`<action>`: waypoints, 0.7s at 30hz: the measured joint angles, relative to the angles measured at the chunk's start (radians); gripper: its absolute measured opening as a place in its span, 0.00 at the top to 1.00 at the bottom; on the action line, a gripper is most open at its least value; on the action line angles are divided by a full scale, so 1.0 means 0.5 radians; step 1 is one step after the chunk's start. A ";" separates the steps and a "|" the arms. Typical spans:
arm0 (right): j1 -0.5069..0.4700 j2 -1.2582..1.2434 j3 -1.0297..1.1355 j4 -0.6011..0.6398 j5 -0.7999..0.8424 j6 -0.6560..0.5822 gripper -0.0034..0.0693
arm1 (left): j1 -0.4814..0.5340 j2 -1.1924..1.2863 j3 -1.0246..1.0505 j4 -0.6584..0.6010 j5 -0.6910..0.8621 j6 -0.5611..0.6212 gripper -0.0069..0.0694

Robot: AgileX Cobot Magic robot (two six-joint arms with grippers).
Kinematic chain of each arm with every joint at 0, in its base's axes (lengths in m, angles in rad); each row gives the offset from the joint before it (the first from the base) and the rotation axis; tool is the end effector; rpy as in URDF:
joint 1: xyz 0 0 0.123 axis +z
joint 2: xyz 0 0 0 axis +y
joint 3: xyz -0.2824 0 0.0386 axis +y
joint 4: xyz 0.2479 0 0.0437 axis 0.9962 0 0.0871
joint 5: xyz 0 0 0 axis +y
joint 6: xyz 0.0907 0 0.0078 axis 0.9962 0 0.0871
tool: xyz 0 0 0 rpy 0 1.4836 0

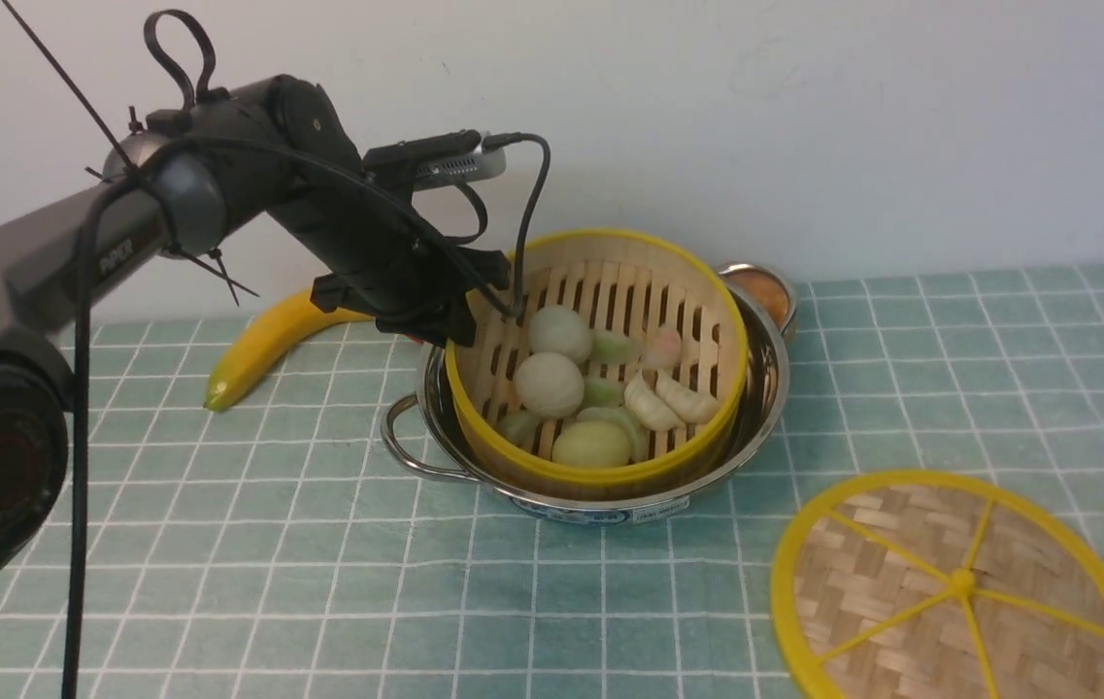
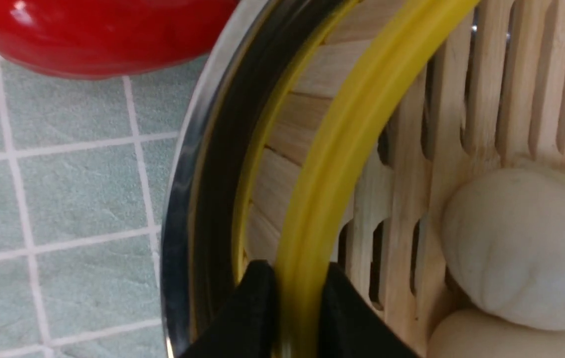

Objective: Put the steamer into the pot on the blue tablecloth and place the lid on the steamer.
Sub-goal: 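Place the bamboo steamer basket with dumplings into the steel pot with the left gripper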

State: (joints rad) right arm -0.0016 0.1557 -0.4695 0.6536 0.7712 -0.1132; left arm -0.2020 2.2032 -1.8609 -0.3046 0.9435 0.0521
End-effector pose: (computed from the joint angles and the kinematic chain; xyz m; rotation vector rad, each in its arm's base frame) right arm 0.0291 0.0386 0.3020 0.0470 1.8536 0.6703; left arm 0.4659 -0.1180 0.2044 0.1669 2.7578 -0.4271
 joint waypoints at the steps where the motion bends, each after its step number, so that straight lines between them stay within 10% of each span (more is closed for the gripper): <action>1: 0.000 0.000 0.000 0.000 0.000 0.000 0.62 | 0.000 0.007 0.000 0.000 -0.010 0.000 0.80; 13: 0.000 0.000 0.000 0.000 0.000 0.000 0.62 | 0.000 0.020 0.000 -0.032 -0.040 0.000 0.75; 21: 0.000 0.000 0.000 0.000 0.000 -0.002 0.62 | 0.000 0.020 -0.083 -0.114 0.004 -0.016 0.43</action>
State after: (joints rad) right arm -0.0016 0.1557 -0.4695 0.6536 0.7712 -0.1140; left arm -0.2020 2.2131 -1.9024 -0.3617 0.9454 0.0440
